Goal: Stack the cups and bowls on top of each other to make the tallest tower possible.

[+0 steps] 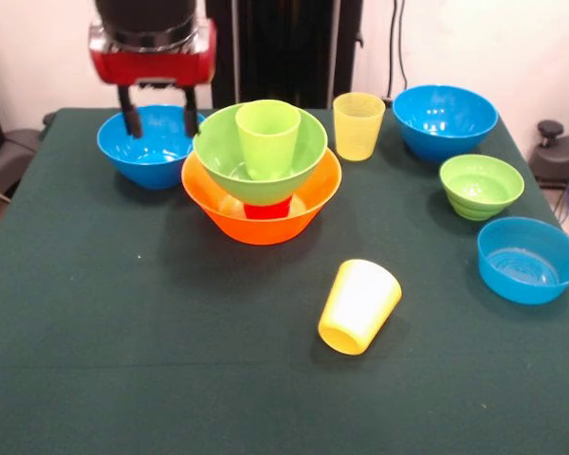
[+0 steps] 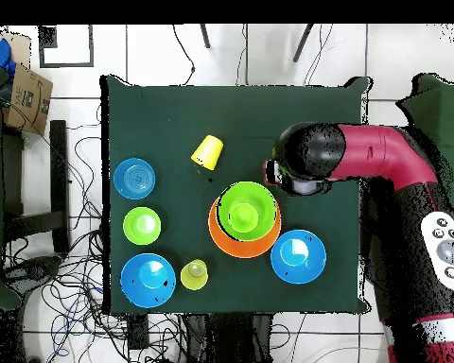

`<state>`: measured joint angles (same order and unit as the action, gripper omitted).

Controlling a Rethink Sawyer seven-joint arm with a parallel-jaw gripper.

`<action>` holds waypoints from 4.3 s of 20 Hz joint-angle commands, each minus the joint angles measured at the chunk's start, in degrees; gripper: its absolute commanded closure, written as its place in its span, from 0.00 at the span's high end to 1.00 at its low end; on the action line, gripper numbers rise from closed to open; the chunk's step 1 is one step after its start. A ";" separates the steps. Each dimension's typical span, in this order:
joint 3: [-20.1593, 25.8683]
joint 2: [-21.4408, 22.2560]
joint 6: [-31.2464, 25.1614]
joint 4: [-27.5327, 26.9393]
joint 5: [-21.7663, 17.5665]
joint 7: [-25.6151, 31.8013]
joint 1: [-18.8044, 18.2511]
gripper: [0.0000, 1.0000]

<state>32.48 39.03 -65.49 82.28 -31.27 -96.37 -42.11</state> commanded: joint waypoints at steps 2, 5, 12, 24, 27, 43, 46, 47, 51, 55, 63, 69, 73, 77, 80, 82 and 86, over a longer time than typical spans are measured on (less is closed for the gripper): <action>5.53 -10.70 -4.75 -8.14 -9.63 37.20 -2.06 1.00; 7.49 -12.92 -6.46 -10.17 -10.47 45.53 -3.08 1.00; 7.36 -15.06 -9.32 -12.17 -8.95 50.18 -2.62 1.00; 7.70 -19.84 -18.07 -17.78 -7.65 65.13 -1.97 1.00; 8.44 -19.45 -20.96 -19.08 -7.23 67.24 -2.18 1.00; 9.45 -19.13 -25.25 -23.47 -10.09 73.98 -1.01 1.00; 9.10 -19.01 -25.41 -23.74 -10.03 74.21 -0.64 1.00; 8.98 -18.98 -25.54 -23.87 -10.00 74.23 -0.47 1.00; 8.52 -19.18 -25.12 -23.44 -10.00 73.75 0.04 1.00; 8.11 -18.95 -25.97 -21.90 -9.39 72.57 0.32 1.00; 7.62 -18.64 -28.48 -21.09 -8.89 72.40 0.76 1.00; 7.59 -18.98 -30.01 -22.35 -9.83 75.00 0.39 1.00; 7.69 -19.28 -30.51 -22.96 -10.59 75.94 0.23 1.00; 7.68 -19.54 -29.99 -22.54 -11.15 76.35 -0.16 1.00; 7.63 -19.56 -30.22 -22.53 -11.27 76.50 -0.21 1.00; 8.00 -20.01 -30.65 -23.08 -11.33 77.30 0.21 1.00; 8.00 -18.93 -31.02 -22.06 -11.35 78.05 -0.37 1.00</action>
<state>40.60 20.22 -92.18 60.97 -37.44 -40.08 -43.45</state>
